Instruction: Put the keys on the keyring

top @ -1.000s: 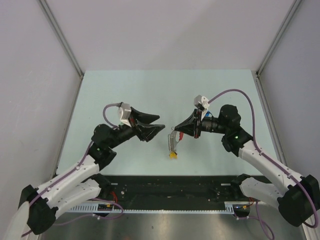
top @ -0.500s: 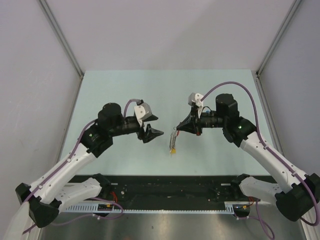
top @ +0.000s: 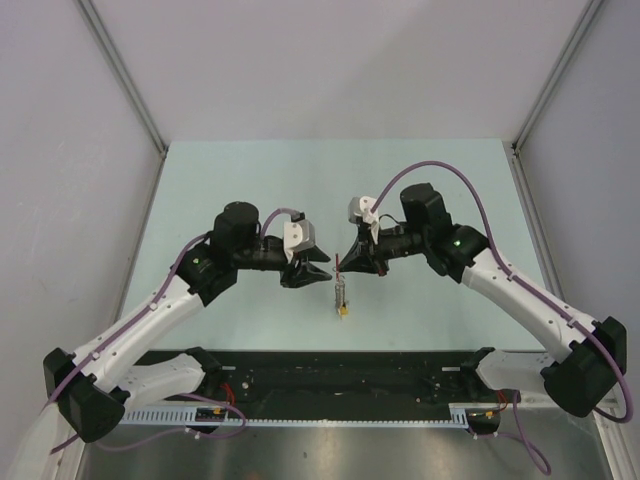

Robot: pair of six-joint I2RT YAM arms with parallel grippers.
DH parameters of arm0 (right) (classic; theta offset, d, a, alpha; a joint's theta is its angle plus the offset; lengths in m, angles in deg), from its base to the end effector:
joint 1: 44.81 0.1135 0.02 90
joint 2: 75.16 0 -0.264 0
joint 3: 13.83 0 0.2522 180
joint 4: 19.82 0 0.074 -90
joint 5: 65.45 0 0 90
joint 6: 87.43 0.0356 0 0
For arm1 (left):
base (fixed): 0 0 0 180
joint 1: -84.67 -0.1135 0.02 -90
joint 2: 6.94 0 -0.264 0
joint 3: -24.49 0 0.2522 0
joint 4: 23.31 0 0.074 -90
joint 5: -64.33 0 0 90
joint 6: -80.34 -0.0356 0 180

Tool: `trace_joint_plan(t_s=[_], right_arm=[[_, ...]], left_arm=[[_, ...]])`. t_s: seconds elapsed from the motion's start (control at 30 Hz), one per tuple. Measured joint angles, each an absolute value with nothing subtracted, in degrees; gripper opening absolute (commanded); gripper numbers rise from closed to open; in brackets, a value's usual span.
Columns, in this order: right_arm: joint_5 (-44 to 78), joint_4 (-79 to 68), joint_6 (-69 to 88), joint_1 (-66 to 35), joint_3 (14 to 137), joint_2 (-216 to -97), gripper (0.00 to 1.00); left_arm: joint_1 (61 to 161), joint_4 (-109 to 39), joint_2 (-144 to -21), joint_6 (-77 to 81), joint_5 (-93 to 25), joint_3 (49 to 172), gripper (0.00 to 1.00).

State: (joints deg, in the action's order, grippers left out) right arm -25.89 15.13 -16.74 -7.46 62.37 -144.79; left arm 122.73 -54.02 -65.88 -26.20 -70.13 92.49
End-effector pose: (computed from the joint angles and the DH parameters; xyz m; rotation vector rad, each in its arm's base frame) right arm 0.1930 0.1818 0.3439 -1.4186 1.4680 1.0980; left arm 0.1620 -0.1585 0.3427 1.3340 1.4401 -0.9992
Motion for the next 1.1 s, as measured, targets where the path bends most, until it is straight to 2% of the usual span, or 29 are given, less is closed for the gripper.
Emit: trace_joint_plan(t_s=[0.07, 0.37, 0.57, 0.7, 0.83, 1.1], right_arm=[[-25.87, 15.33, -17.42, -6.61, 62.7, -145.57, 0.0], [-25.91, 15.62, -18.64, -5.1, 63.37, -146.91, 0.0], [-25.89, 15.66, -18.73, -4.62, 63.4, -146.91, 0.0], [-25.87, 15.68, -18.73, -4.25, 63.4, -146.91, 0.0], [-25.89, 15.68, -18.73, -4.03, 63.4, -146.93, 0.0], [-25.67, 15.68, -18.95, -3.79, 63.4, -147.41, 0.0]], left_arm=[[122.73, -53.91, -65.88, -26.27, -70.9, 92.49, 0.38], [122.73, -54.24, -65.9, -26.79, -70.18, 92.29, 0.38], [122.73, -55.31, -66.23, -28.08, -69.2, 91.81, 0.34], [122.73, -56.27, -66.73, -28.73, -68.95, 91.51, 0.28], [122.73, -57.12, -67.3, -29.24, -68.95, 91.48, 0.18], [122.73, -58.26, -67.69, -30.22, -68.95, 91.48, 0.16]])
